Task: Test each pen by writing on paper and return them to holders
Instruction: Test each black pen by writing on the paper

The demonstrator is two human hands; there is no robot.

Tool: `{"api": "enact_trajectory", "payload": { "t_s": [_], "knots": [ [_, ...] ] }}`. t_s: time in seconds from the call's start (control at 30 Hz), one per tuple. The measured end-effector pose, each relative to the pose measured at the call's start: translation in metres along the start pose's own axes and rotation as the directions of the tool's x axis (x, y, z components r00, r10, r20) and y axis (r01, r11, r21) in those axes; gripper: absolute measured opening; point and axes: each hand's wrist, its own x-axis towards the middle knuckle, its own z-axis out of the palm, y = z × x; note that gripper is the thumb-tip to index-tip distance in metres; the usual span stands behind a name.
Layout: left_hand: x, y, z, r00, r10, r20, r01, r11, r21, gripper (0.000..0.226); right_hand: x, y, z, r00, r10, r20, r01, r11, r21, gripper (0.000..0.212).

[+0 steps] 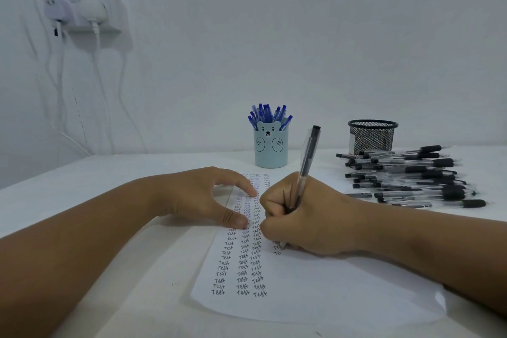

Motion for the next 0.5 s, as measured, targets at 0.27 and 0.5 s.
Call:
{"api": "enact_trajectory", "payload": {
  "t_s": [0.27,0.5],
  "knots": [
    [-0.0003,0.0008,0.0001,1.000,0.001,-0.001,-0.001,1.000,0.004,0.076,0.0019,0.0017,0.0006,1.000,-0.013,-0.010,0.013,1.000,-0.008,0.042],
    [-0.0014,0.0027,-0.0009,1.000,-0.006,0.004,0.006,1.000,0.003,0.072,0.0022,0.0029,0.0004,1.000,-0.013,-0.017,0.013,1.000,0.000,0.041]
  ]
}}
